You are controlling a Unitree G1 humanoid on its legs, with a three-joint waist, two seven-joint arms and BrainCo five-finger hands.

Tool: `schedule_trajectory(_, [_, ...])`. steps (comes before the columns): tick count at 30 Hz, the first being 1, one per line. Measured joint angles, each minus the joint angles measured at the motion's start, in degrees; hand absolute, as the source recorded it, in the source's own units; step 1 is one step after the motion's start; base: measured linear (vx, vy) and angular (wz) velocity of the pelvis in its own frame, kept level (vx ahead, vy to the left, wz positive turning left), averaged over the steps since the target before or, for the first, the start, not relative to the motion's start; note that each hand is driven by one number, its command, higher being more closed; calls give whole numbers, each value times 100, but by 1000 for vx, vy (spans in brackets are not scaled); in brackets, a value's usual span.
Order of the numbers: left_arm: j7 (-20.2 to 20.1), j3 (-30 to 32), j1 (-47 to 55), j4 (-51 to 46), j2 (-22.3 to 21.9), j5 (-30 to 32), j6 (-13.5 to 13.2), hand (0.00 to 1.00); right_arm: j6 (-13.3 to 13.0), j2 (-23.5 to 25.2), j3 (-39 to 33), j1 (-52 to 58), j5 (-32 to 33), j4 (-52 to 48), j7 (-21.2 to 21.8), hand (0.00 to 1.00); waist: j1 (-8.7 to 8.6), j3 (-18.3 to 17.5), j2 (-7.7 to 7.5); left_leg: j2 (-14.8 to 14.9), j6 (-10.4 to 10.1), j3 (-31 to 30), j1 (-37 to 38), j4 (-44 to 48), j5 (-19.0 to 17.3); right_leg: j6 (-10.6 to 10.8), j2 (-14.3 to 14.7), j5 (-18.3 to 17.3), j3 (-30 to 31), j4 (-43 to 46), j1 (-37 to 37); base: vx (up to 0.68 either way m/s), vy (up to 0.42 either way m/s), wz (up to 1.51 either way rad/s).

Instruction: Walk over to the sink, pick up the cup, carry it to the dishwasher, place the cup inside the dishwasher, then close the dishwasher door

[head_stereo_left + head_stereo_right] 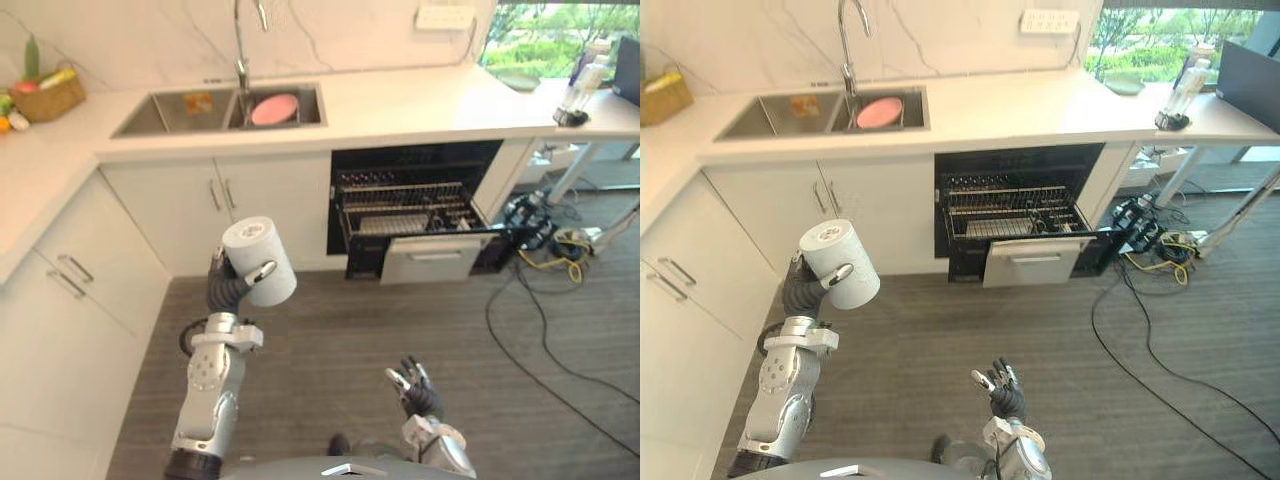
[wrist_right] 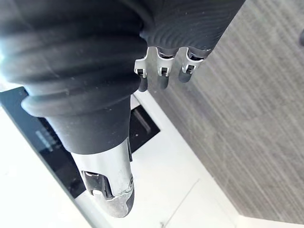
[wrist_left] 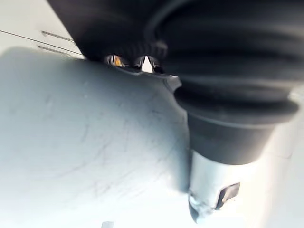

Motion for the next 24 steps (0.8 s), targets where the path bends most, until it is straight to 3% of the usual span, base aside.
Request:
schedule_trajectory(1, [-13, 36, 7, 25, 14, -6, 0, 100, -2, -17, -14, -10, 12, 38, 42, 0, 14, 9, -21, 13, 153, 171, -114, -418, -203, 25, -47, -18, 32, -111, 168, 270, 54, -24])
schedule_trajectory(2, [-47, 101, 42, 31, 34, -6, -6, 100, -4, -20, -57, -110, 16, 222, 90, 0, 19, 19, -110, -140, 321, 371, -131, -1511, -306, 85, -183, -53, 88, -200, 314, 305, 93, -35])
schedule_trajectory(3, [-62, 136, 83, 28, 41, -3, -37, 100, -5, -20, -107, -189, 16, 383, 105, 0, 17, -10, -178, -414, 361, 358, -128, -2922, -245, 173, -349, -97, 158, -222, 336, 244, 114, -34])
schedule_trajectory(4, [-63, 138, 91, 26, 41, -2, -53, 100, -2, -41, -109, -227, 16, 443, 102, 0, 13, -9, -185, -526, 341, 279, -141, -3607, -97, 226, -417, -121, 188, -238, 346, 261, 151, -28])
schedule_trajectory(5, [-60, 146, 106, 24, 40, -3, -54, 100, 1, -97, -92, -266, 16, 537, 96, 0, 11, 1, -172, -650, 248, 35, -271, -4568, 273, 308, -503, -158, 299, -296, 397, 300, 187, -27])
schedule_trajectory(7, [-68, 200, 185, 21, 44, -4, -54, 100, 4, -144, -88, -373, 30, 790, 68, 0, 25, 7, -178, -644, 135, -250, -539, -4993, 595, 482, -645, -251, 430, -268, 419, 324, 212, -35])
schedule_trajectory(8, [-96, 231, 272, 33, 44, -4, -53, 100, -6, -180, -88, -414, 128, 929, 52, 0, 54, 22, -165, -633, 95, -273, -530, -5173, 745, 666, -749, -316, 559, -263, 515, 452, 347, -52])
schedule_trajectory(10, [-215, 240, 309, 194, 49, -4, -72, 100, -65, -348, -92, -427, 171, 1101, 50, 0, 75, 13, 38, -589, 174, -181, -339, -5452, 981, 1018, -810, -413, 718, -261, 735, 416, 339, -65])
schedule_trajectory(11, [-282, 309, 349, 250, 138, -3, -78, 100, -68, -381, -90, -439, 167, 1143, 51, 0, 94, -21, 64, -704, 244, -138, -158, -5408, 1597, 1193, -996, -502, 889, -248, 846, 437, 407, -83])
schedule_trajectory(14, [-274, 624, 296, 101, 432, -3, -129, 100, -110, -216, 114, -466, 103, 1138, 183, 0, 48, -123, -406, -1412, 600, -131, -69, -5083, 1209, 1403, -1680, -306, 865, -347, 895, 421, 369, -57])
schedule_trajectory(17, [-310, 586, 0, 106, 468, -4, -128, 100, -133, -224, -10, -482, 115, 1141, 176, 0, 23, -136, -420, -1617, 944, -165, -104, -4597, 775, 1360, -1915, 55, 606, -279, 1014, 317, 272, -6])
schedule_trajectory(19, [-377, 422, -231, 150, 464, 6, -120, 100, -172, -159, -153, -500, 134, 1107, 160, 0, 4, -112, -362, -1669, 1061, -240, -17, -4515, 595, 1271, -1986, 108, 523, 561, 735, 230, 228, 15])
schedule_trajectory(21, [-404, 240, -339, 172, 472, 17, -104, 100, -277, -35, -230, -484, 167, 1029, 152, 0, -117, -69, -309, -1653, 1121, -405, 241, -4677, 534, 1088, -1888, -266, 841, 1739, 263, 174, 192, 39])
schedule_trajectory(22, [-439, 162, -345, 203, 470, 17, -69, 100, -319, 63, -233, -417, 166, 818, 110, 0, -151, -50, -313, -1656, 1137, -490, 522, -4864, 519, 1025, -1643, -832, 889, 2303, -33, 108, 82, 31])
schedule_trajectory(24, [-492, 155, -337, 214, 478, 21, -60, 100, -422, 180, -232, -265, 167, 494, 37, 0, -154, -33, -347, -1683, 1140, -512, 731, -4971, 474, 948, -1348, -1114, 919, 2475, -364, 130, 36, 16])
